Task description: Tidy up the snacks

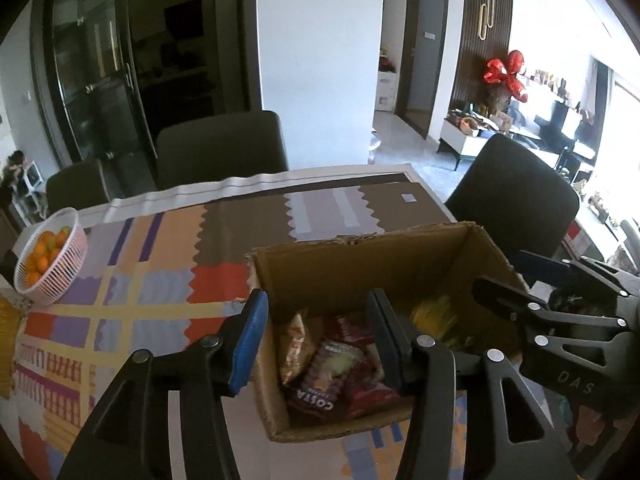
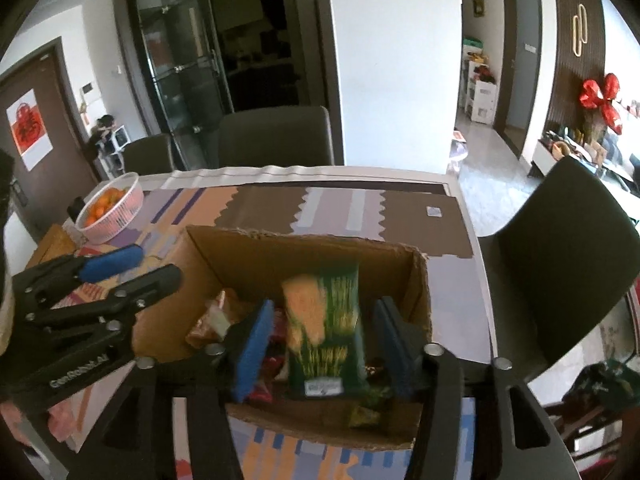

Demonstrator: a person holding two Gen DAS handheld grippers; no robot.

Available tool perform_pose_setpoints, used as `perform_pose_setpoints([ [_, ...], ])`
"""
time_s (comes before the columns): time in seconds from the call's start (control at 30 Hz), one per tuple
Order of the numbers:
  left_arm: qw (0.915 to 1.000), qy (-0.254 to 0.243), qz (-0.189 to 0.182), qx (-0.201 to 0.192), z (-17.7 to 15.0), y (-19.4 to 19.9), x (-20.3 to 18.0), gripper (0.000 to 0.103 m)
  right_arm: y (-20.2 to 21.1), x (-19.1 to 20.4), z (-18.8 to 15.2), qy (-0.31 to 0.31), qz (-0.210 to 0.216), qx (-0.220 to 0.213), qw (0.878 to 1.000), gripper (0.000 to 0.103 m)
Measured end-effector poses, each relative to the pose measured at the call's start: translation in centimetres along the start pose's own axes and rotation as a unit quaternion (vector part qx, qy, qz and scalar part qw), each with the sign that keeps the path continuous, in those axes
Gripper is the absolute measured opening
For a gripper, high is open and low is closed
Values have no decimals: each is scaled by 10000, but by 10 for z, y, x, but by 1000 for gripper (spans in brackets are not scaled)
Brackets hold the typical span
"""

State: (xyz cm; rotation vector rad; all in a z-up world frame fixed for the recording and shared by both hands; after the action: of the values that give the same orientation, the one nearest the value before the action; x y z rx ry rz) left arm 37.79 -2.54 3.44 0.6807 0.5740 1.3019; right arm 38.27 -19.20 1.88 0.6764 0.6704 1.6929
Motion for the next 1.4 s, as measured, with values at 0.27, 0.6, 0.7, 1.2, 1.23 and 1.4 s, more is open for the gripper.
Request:
perform_pose_setpoints([
  [0.27, 9982, -17, 407, -440, -18, 30, 1, 67, 31, -1, -26, -30, -341, -349, 9988, 68],
  [0.6, 9958, 132, 422, -796, -51, 73, -4, 76, 77, -1, -51, -130, -593, -763, 9952, 78],
  [0.7, 9951, 51, 394, -908, -59, 88, -8, 81, 89, 0, -59, -136, -633, -865, 9941, 80],
  [1.2, 9873, -23, 721, -1412, -116, 148, -16, 97, 142, 5, -113, -292, -676, -1335, 9883, 84],
  [1.23, 9870, -28, 738, -1429, -120, 151, -16, 98, 143, 6, -116, -279, -675, -1337, 9883, 84],
  [1.4, 9867, 32, 684, -1474, -132, 164, -19, 99, 153, 11, -134, -290, -752, -1341, 9877, 84],
])
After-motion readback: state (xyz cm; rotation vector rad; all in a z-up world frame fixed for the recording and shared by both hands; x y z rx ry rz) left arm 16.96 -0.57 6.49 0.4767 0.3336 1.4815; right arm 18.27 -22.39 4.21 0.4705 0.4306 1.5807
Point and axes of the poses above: each gripper's, at about its wrist camera, not at the fingertips, and y roughly against the way its jaws point, x to its left, z to its top, the point moved 5 cm from there along -y, roughly the way its jaws point, and after that the axes turned 2 degrees about x, right-handed, at the moved point
